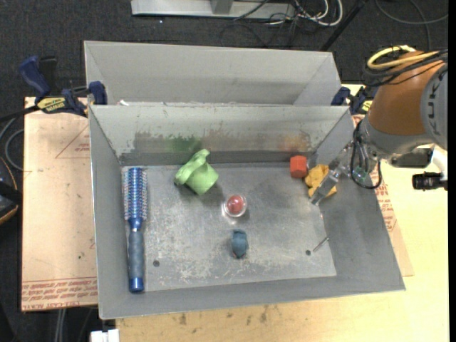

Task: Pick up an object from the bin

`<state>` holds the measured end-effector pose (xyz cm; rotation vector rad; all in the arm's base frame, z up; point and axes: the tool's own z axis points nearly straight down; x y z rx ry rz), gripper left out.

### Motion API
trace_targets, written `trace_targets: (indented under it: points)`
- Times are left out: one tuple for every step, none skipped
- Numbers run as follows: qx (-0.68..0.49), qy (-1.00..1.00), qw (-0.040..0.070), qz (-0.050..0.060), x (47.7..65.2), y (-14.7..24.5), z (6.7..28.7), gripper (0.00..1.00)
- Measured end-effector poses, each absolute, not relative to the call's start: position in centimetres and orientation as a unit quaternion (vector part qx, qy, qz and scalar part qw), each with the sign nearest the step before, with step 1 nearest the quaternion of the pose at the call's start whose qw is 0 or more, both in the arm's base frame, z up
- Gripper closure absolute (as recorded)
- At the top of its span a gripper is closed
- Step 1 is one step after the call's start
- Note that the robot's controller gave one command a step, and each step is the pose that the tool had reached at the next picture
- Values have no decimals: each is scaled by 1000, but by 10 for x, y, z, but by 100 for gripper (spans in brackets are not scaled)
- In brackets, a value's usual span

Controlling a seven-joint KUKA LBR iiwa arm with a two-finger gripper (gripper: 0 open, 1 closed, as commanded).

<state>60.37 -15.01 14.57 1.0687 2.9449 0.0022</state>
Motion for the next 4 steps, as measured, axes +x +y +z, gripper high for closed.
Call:
trace_targets:
  points:
    - [352,936,1,7,641,-143,92,0]
    - [355,935,1,1,638,-149,92,100]
    - [350,937,6,1,649,-153,301,100]
    - [223,975,-1,0,622,-145,270,100]
